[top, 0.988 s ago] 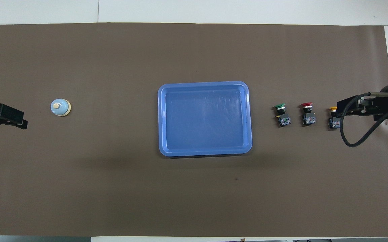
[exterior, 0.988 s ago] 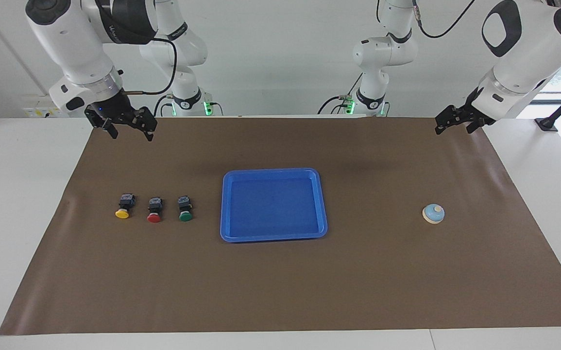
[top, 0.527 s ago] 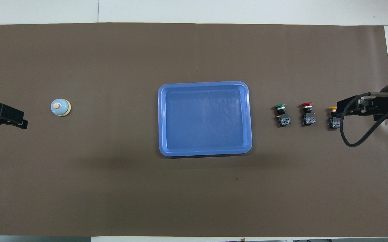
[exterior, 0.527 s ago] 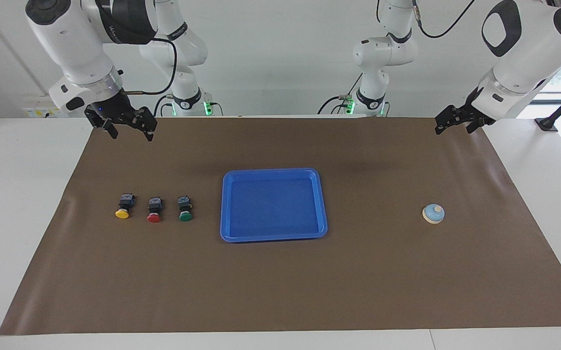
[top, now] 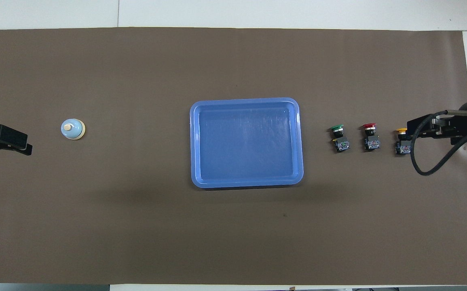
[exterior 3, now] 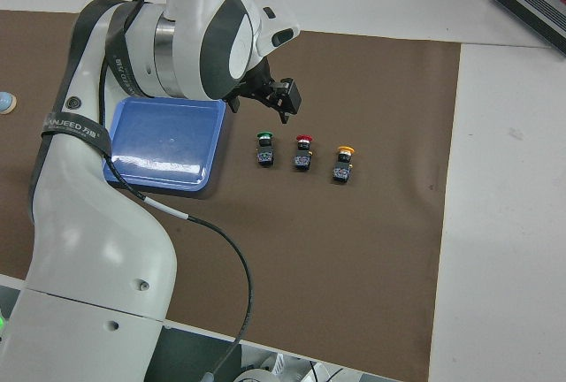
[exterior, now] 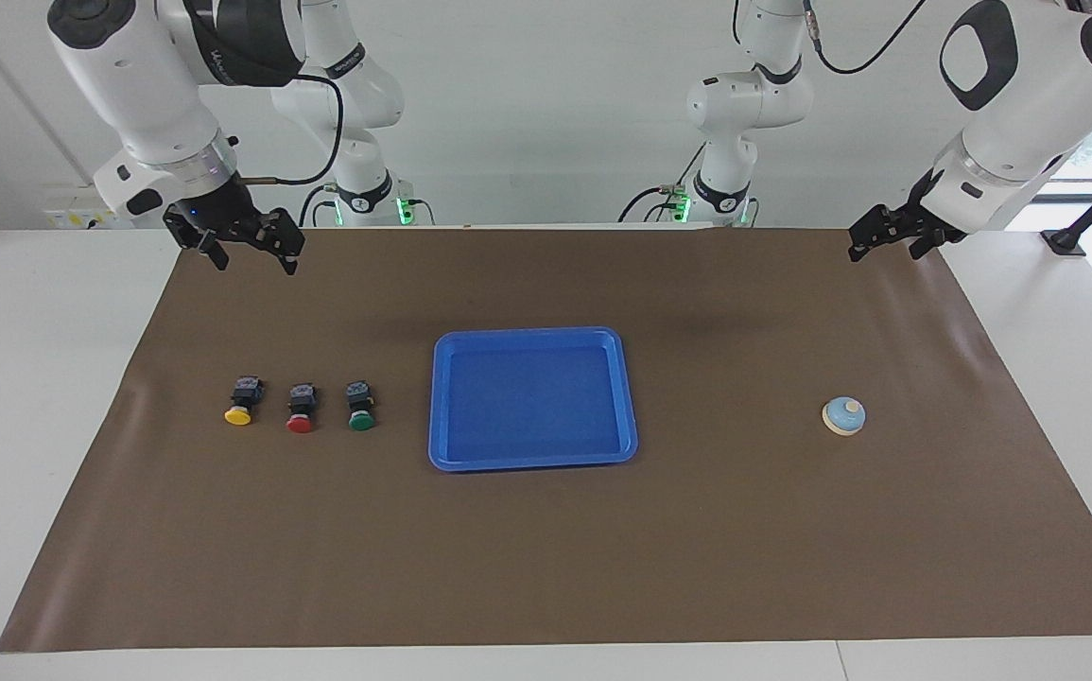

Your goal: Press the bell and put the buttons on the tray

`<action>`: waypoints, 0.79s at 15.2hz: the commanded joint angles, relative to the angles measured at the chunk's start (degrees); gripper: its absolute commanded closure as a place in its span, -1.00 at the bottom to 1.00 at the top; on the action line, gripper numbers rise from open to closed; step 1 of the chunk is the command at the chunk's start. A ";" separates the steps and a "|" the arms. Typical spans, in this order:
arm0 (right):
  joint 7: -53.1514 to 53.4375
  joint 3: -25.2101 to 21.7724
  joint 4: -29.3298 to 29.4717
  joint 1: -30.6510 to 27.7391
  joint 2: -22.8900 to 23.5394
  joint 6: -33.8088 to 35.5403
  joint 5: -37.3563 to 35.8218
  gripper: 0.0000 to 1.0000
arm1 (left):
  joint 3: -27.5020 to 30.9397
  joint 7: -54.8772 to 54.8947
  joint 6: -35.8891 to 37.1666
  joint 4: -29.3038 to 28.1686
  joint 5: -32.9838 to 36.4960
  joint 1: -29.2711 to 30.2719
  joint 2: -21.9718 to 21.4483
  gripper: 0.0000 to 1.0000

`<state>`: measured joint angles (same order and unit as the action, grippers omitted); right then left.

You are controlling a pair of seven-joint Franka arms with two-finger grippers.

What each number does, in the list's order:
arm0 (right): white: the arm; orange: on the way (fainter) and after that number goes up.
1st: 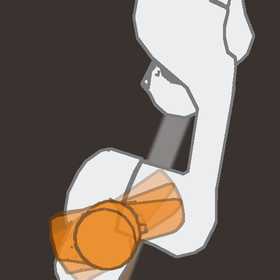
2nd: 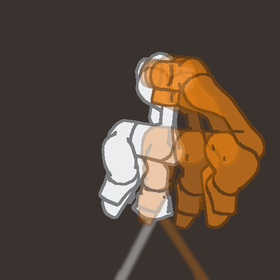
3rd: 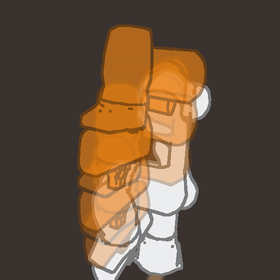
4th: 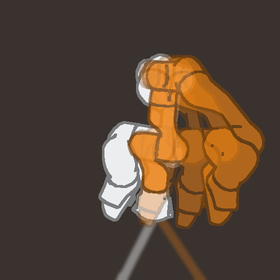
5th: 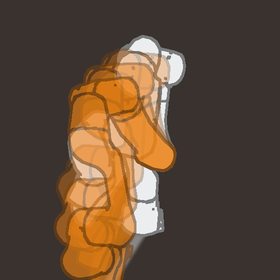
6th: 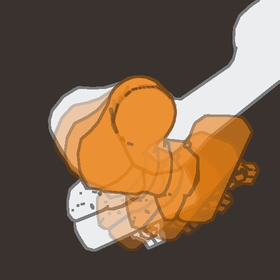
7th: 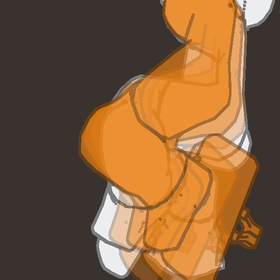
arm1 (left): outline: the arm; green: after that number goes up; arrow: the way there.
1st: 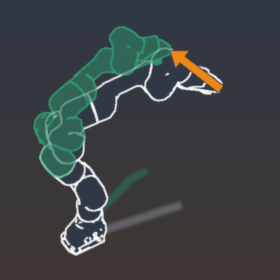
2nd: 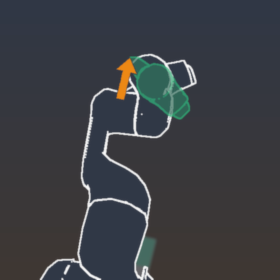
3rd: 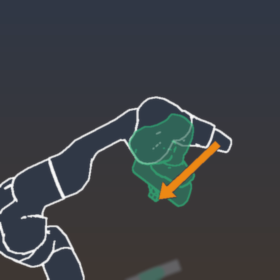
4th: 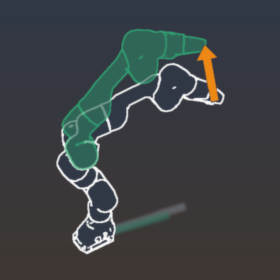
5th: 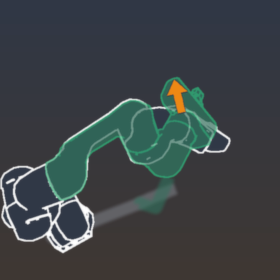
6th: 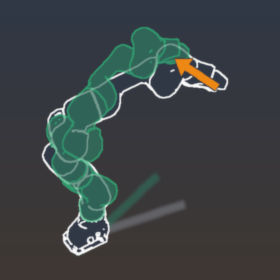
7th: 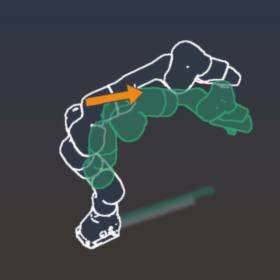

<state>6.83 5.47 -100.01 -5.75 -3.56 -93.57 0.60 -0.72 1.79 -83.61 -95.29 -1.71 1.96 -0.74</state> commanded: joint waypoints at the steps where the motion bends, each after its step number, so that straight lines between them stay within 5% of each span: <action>1: -1.64 0.50 -5.10 -1.97 -0.14 -5.38 0.10 -1.00 | 0.01 -0.73 -0.33 -0.16 -0.22 0.06 -0.67 -1.00; 4: -3.47 0.50 -5.63 -4.53 6.18 -11.43 0.10 -1.00 | 0.01 -0.73 -0.33 -0.16 -0.22 0.06 -0.67 -1.00; 10: -9.90 0.33 -15.37 -9.01 11.02 -30.50 -0.16 -1.00 | -0.16 -0.20 -0.42 0.46 0.57 -2.48 -0.84 -1.00; 12: -10.08 0.24 -16.18 -9.27 12.51 -31.15 -0.42 -1.00 | -0.78 -0.20 -0.50 0.46 0.66 -2.75 -0.93 -1.00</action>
<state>-2.15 5.25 -113.99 -14.45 9.20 -123.20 0.59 -1.53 1.79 -83.64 -94.75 -1.66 0.03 -0.90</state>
